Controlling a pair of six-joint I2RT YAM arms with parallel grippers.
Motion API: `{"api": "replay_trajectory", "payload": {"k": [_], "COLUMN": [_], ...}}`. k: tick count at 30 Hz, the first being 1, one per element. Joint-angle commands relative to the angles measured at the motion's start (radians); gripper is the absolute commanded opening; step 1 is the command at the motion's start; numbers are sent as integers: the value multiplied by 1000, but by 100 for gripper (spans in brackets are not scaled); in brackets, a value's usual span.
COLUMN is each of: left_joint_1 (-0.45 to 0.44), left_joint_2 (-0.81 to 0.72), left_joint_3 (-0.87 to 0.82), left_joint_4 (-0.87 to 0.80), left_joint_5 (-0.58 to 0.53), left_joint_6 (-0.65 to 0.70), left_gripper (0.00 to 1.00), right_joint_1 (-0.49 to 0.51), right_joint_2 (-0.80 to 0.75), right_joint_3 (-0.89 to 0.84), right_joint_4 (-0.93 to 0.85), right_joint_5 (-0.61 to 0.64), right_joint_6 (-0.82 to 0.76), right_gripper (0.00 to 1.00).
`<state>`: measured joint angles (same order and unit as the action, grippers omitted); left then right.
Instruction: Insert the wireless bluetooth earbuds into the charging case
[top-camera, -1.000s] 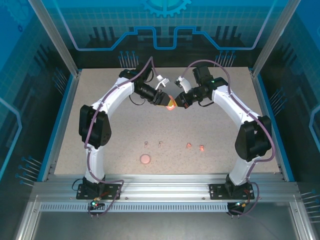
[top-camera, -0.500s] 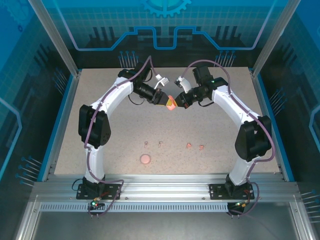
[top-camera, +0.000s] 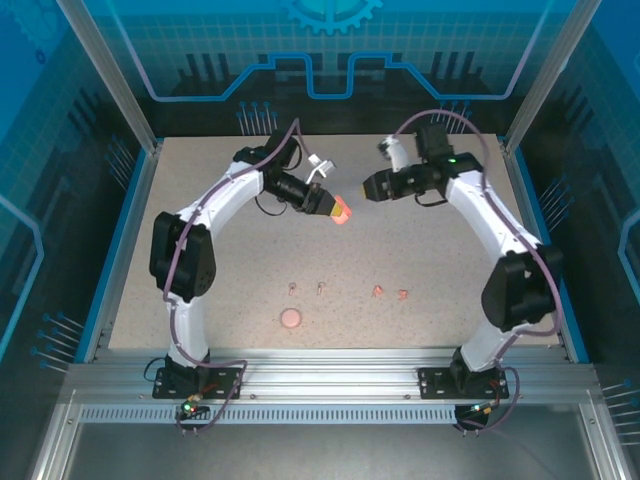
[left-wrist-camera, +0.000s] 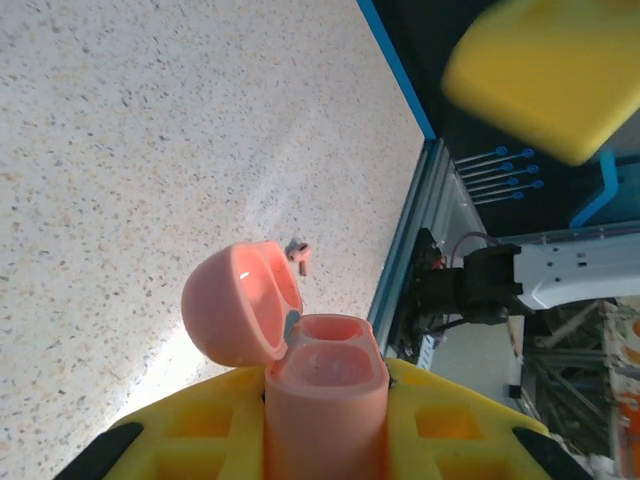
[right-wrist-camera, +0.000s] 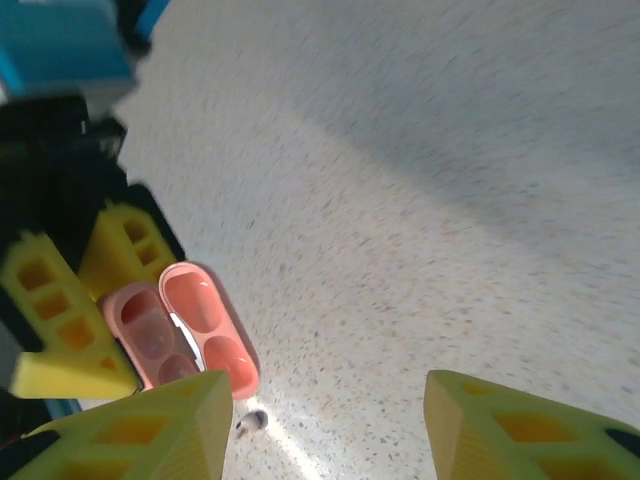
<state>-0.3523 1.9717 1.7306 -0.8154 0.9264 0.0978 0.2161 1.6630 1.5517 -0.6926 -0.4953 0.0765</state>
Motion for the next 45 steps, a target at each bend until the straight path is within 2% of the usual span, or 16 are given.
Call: {"api": "replay_trajectory", "payload": {"k": [1,4,6,7,8,11,13,17,19,23,29,36,39,45], "left_joint_1": [8,-1,-24,-38,-60,-137,-184,-247,-271,-312,-328,-326,-327,-315], "left_joint_2": [-165,-289,-361,-386,-417,-479,-487,-477,-467,-473,-484,-451,-440,-424], "left_joint_3": [-125,-294,-403,-445,-495,-656,-714,-792,-829,-847,-830,-755,-724,-697], "left_joint_4": [310,614,797,864,952,1256,1389,1636,1765,1860,1960,2008,2022,2079], "left_joint_5": [-70,-184,-281,-332,-394,-565,-667,-843,-887,-981,-1090,-1092,-1097,-1187], "left_joint_6": [-141,-251,-266,-254,-233,-111,-47,1,31,94,167,245,239,231], "left_gripper": [0,0,0,0,0,0,0,0,0,0,0,0,0,0], "right_joint_1": [-22,-19,-16,-13,-9,-3,-8,-35,-41,-35,30,222,266,322], "right_joint_2": [-115,-185,-234,-252,-271,-318,-340,-316,-301,-297,-309,-256,-239,-224], "right_joint_3": [-38,-99,-157,-176,-198,-249,-277,-299,-316,-374,-398,-421,-460,-524], "right_joint_4": [-7,-33,-34,-36,-42,-43,-40,-58,-59,-50,-127,-213,-213,-184], "right_joint_5": [60,146,200,219,258,342,375,319,287,282,390,586,614,654], "right_joint_6": [136,186,218,226,239,298,336,369,384,437,534,742,846,976], "right_gripper": [57,66,83,96,100,100,100,100,100,97,85,83,82,80]}}
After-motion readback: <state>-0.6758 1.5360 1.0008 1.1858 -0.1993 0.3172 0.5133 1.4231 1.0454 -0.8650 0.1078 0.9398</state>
